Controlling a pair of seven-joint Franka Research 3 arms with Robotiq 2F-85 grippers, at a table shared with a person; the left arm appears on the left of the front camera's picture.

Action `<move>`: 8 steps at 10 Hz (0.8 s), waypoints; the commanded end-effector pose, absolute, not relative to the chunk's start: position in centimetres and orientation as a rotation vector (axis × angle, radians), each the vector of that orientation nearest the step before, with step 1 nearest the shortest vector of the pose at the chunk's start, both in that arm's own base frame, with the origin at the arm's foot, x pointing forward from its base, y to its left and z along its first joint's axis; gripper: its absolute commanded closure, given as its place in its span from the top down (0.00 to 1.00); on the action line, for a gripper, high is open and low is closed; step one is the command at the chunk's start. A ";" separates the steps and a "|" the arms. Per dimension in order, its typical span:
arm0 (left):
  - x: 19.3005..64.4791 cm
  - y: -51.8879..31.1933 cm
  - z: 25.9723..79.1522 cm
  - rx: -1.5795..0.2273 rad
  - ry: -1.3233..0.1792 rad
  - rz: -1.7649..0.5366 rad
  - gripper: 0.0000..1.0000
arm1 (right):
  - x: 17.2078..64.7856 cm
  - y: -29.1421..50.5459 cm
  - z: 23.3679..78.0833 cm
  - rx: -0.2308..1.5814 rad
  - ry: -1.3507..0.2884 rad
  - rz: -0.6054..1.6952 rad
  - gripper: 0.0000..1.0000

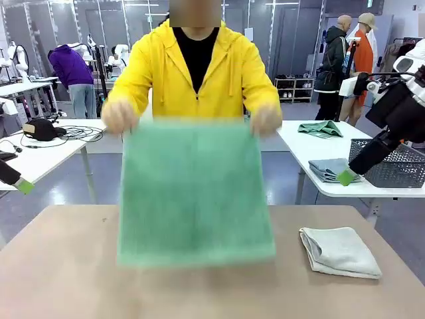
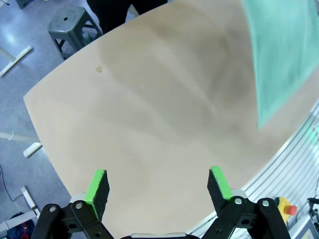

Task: Fold the towels and place them in the basket.
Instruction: When a person lays out a Towel with hook on the table, fold it in half twice.

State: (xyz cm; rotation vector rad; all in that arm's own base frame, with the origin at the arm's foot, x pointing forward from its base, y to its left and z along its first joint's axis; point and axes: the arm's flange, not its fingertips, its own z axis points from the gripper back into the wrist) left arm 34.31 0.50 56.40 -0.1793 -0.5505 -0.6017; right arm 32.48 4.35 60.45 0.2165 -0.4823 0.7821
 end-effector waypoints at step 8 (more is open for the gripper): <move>34.3 0.7 56.5 -0.179 -0.552 -0.599 1.00 | 33.0 4.4 60.4 0.214 -0.476 0.777 1.00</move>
